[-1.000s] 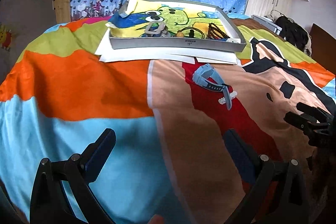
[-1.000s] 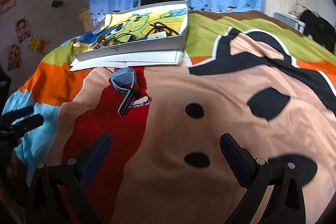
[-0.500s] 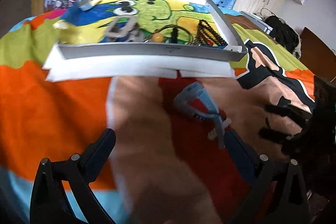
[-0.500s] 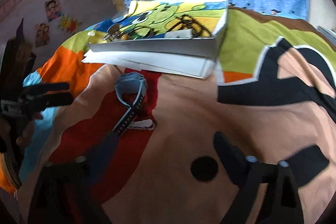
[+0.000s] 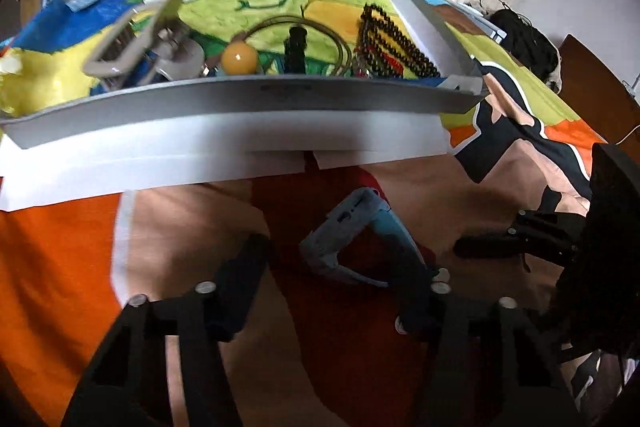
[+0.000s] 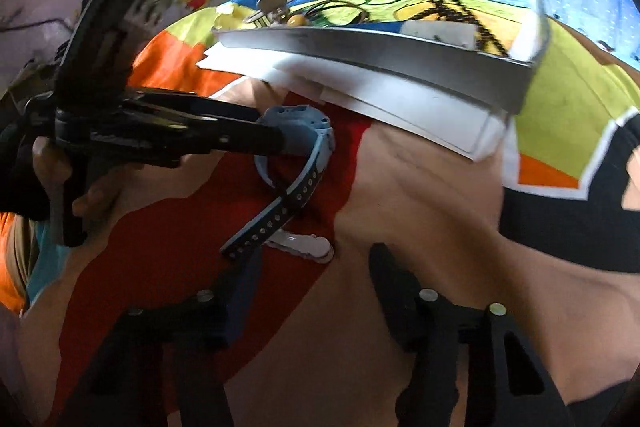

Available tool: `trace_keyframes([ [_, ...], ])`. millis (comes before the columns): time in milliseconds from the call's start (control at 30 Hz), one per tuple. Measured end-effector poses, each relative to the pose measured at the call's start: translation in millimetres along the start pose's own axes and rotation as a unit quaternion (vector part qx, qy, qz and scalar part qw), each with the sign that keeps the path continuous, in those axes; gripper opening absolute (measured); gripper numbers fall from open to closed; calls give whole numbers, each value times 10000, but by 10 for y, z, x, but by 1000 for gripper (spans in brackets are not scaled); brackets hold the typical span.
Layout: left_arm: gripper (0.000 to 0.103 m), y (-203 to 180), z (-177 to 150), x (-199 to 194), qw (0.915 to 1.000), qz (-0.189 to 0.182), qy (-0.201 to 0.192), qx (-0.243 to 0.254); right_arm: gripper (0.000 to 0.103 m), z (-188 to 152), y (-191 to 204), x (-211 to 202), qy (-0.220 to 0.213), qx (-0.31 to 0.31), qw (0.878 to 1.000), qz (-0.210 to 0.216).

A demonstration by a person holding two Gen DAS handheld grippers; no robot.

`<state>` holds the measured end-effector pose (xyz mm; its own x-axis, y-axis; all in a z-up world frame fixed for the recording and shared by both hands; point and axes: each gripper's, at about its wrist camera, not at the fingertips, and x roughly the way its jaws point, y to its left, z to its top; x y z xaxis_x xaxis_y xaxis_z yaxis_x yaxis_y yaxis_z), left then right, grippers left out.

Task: Organize jewelry
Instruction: 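Grasp the blue watch body with the left gripper while the right gripper grasps its white-clasped strap, then carry the blue watch into the white tray with both grippers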

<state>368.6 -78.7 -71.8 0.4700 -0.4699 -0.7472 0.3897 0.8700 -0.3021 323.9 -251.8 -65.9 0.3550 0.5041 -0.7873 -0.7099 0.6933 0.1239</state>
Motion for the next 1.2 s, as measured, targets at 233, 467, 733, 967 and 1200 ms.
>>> trace_keyframes([
  [233,31,35,49,69,9998,-153,120,48,51,66,27,120,139,-315,9993,120],
  [467,26,90,50,41,9998,-122,129,-58,47,117,14,199,246,-448,9981,335],
  [733,22,57,-68,-80,9996,290,26,-26,24,108,141,240,310,-648,9971,239],
  [967,22,119,-223,-263,9985,513,-67,-166,16,84,298,225,299,-786,9962,-224],
  [1200,21,122,-311,-449,9972,705,-209,-118,16,97,335,109,-16,-693,9950,-714],
])
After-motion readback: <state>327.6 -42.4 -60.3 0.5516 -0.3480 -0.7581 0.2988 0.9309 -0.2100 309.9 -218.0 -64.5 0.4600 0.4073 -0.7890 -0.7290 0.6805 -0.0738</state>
